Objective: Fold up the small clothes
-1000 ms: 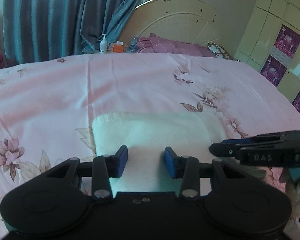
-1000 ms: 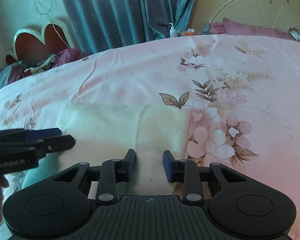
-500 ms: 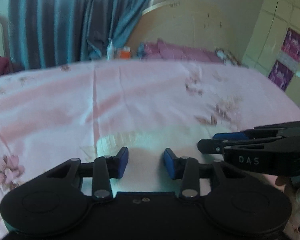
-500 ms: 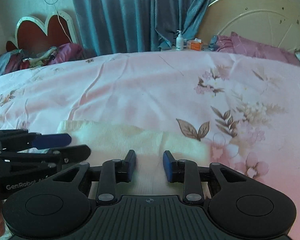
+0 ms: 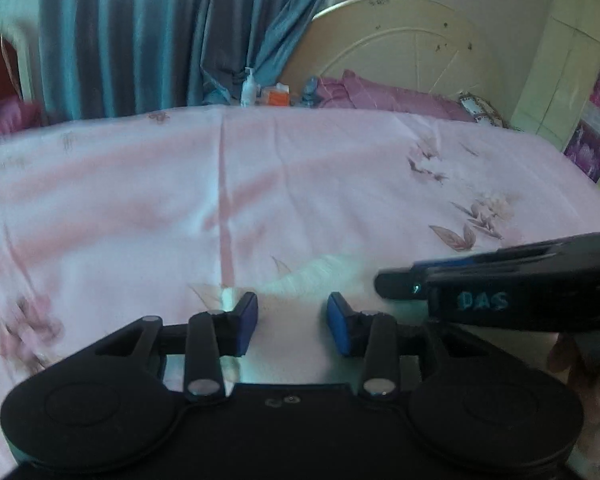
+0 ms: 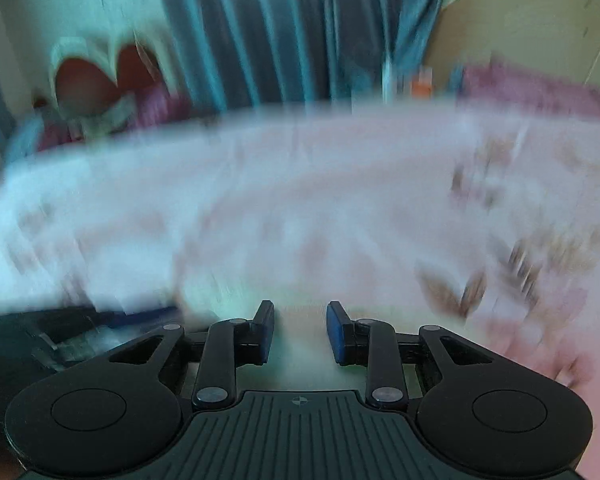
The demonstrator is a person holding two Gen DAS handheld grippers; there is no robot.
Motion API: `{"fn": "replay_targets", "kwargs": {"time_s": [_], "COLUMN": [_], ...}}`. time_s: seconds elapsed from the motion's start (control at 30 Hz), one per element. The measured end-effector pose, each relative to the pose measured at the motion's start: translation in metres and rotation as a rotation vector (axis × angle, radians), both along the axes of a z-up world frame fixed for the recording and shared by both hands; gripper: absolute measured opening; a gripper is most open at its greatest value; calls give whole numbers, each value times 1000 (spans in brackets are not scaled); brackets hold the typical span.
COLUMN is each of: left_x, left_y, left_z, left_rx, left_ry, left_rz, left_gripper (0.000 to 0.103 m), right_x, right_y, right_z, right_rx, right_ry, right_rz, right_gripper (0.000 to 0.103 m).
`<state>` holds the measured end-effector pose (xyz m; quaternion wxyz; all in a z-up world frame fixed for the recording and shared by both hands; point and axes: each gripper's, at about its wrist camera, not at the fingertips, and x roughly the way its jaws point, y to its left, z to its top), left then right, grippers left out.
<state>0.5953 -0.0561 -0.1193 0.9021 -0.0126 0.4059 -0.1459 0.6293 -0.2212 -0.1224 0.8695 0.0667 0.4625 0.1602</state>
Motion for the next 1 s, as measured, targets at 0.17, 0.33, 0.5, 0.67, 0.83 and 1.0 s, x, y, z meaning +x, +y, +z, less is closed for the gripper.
{"fn": "replay_targets", "kwargs": {"time_s": [0.17,0.33,0.5,0.67,0.83,1.0], "left_x": [-6,-1,-16,-38,-50,-92], "left_y": [10,6,13,-4,-13,-9], "left_z": [2,-2,19,21,26,26], "left_rx": [-54,9,-11,-56,1,1], "left_ry": [-12,-3,-59,-51,-66,-88], "left_rz": [37,58,52,-83,-107,-147], "left_gripper": [39,39,38,39,38,39], "right_x": [-10,-2,-33,-64,-78,-117], "right_y": [-1,2,-17,-37,-60,-51], "right_z": [12,6,23,19,22,29], "right_rx": [17,-54,-97,-78,-38,-49], "right_ry": [-52,-36,-114,-82,-62,-88], "right_rz": [-10,-3,-88,-70,-167,-42], "right_gripper": [30,30,30,30,30,30]}}
